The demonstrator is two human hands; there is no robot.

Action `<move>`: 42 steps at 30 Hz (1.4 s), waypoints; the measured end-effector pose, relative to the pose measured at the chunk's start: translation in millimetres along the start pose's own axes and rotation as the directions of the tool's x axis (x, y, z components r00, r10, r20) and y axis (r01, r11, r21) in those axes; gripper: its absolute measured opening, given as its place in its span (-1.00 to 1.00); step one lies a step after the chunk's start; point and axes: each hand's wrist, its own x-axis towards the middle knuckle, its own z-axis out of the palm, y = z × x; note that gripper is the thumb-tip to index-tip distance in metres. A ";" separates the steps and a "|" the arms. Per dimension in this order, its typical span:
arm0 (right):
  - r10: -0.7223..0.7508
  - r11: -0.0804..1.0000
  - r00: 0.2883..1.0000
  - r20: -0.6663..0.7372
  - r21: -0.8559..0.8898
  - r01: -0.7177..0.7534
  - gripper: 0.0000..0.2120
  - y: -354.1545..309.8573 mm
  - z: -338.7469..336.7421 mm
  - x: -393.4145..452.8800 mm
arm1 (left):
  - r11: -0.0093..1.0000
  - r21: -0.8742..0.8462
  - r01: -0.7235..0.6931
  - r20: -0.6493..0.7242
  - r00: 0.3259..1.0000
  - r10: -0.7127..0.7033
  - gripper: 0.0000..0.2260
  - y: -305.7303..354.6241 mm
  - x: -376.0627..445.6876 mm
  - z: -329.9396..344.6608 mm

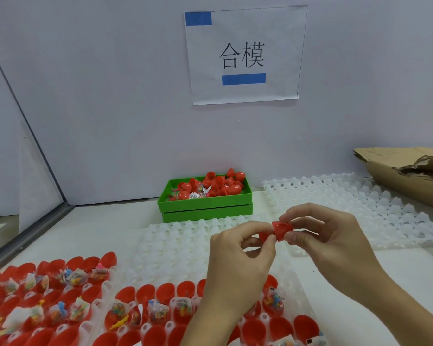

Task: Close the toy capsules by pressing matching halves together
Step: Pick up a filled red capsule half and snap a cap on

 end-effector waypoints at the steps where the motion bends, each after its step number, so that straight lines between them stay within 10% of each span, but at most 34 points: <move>1: 0.002 1.000 1.000 0.001 0.007 -0.002 -0.66 -0.4 0.1 -0.3 | 1.000 0.005 -0.003 -0.011 1.000 0.004 -0.82 0.7 -0.2 0.6; 20: 0.012 0.998 0.999 -0.031 0.061 -0.010 -0.76 -5.4 2.5 -1.1 | 0.957 -0.258 0.130 0.033 0.991 -0.126 -0.90 5.6 2.6 -4.8; 42: -0.038 0.999 0.999 -0.025 0.037 0.039 -0.75 -1.7 4.7 -2.7 | 0.990 -0.138 0.019 -0.047 0.999 -0.026 -0.82 5.0 1.4 -1.0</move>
